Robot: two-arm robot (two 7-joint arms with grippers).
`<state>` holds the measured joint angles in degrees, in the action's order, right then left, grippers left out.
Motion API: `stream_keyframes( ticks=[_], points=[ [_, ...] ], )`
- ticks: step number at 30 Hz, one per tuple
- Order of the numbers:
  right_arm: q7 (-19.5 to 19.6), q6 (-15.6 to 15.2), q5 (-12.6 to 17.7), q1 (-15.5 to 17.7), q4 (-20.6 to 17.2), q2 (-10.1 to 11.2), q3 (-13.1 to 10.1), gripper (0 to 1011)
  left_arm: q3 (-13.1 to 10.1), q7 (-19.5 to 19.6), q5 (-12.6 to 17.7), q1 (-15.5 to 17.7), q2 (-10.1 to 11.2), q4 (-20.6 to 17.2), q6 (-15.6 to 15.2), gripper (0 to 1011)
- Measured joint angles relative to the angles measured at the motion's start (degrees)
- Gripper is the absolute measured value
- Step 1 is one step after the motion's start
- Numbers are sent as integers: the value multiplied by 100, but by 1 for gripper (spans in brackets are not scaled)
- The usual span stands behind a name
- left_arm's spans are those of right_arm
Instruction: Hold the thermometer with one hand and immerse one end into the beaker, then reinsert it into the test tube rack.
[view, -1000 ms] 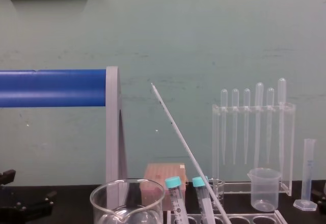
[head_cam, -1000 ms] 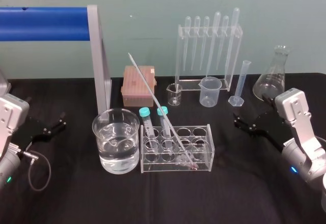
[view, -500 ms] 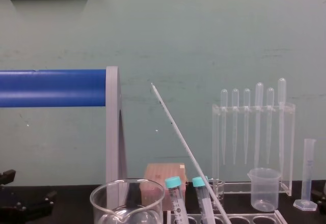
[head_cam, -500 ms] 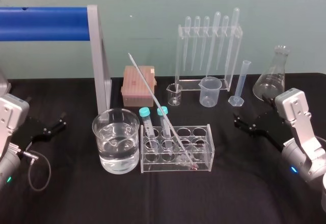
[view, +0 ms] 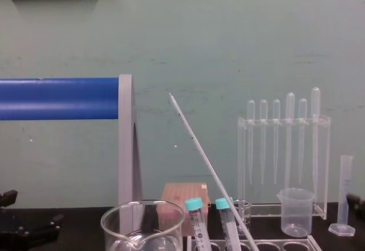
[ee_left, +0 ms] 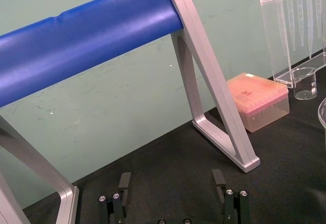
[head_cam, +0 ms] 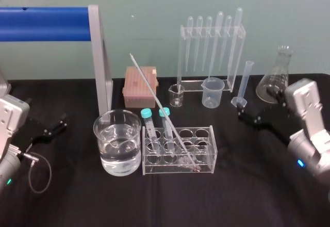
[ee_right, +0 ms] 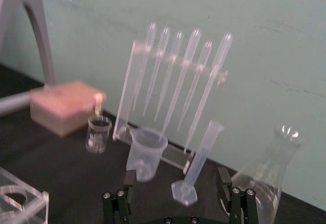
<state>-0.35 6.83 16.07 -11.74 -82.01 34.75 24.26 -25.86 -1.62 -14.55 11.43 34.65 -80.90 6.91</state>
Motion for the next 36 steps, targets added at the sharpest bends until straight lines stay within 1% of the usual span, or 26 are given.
stream_keyframes(
  ticks=[2,3,5,6,7,11,13,15,17,19,20,21,22,23,24,25,26,27,30,31,32,33,35,36],
  points=[
    [-189,-105,279,2,-161,13,-165,1002,0,0,0,0,0,0,0,1008],
    [-342,-228,531,13,-296,17,-293,1003,0,0,0,0,0,0,0,1008],
    [-551,-407,847,16,-450,29,-434,1003,0,0,0,0,0,0,0,1008],
    [-790,-618,1177,-3,-602,50,-560,1002,0,0,0,0,0,0,0,1008],
    [-911,-731,1323,-19,-678,64,-613,1003,0,0,0,0,0,0,0,1008],
    [-1386,-1237,1818,-158,-936,135,-757,1003,0,0,0,0,0,0,0,1008],
    [-1830,-1694,2128,-361,-1118,201,-782,1003,0,0,0,0,0,0,0,1008],
    [-2051,-1885,2240,-487,-1189,226,-759,1003,0,0,0,0,0,0,0,1008],
    [-2271,-2035,2329,-612,-1256,251,-691,1002,0,0,0,0,0,0,0,1008],
    [-2656,-2236,2451,-859,-1359,307,-506,1003,0,0,0,0,0,0,0,1008],
    [-2656,-2236,2451,-859,-1359,307,-506,1003,0,0,0,0,0,0,0,1008],
    [-2857,-2306,2475,-999,-1395,335,-369,1003,0,0,0,0,0,0,0,1008],
    [-2953,-2333,2477,-1070,-1408,348,-308,1002,0,0,0,0,0,0,0,1008],
    [-3135,-2382,2477,-1204,-1431,365,-161,1003,0,0,0,0,0,0,0,1008],
    [-3230,-2404,2477,-1280,-1435,369,-89,1003,0,0,0,0,0,0,0,1008],
    [-3400,-2440,2459,-1427,-1433,367,59,1002,0,0,0,0,0,0,0,1008],
    [-3400,-2440,2459,-1427,-1433,367,59,1003,0,0,0,0,0,0,0,1008],
    [-3538,-2459,2417,-1578,-1403,345,207,1003,0,0,0,0,0,0,0,1008],
    [-3676,-2464,2330,-1770,-1331,295,408,1003,0,0,0,0,0,0,0,1008],
    [-3741,-2464,2259,-1897,-1262,248,539,1002,0,0,0,0,0,0,0,1008],
    [-3758,-2468,2223,-1953,-1220,221,597,1003,0,0,0,0,0,0,0,1008],
    [-3773,-2494,2160,-2072,-1128,149,728,1002,0,0,0,0,0,0,0,1008],
    [-3766,-2536,2091,-2182,-1011,79,839,1002,0,0,0,0,0,0,0,1008],
    [-3739,-2589,2039,-2276,-903,-1,942,1002,0,0,0,0,0,0,0,1008]
  ],
)
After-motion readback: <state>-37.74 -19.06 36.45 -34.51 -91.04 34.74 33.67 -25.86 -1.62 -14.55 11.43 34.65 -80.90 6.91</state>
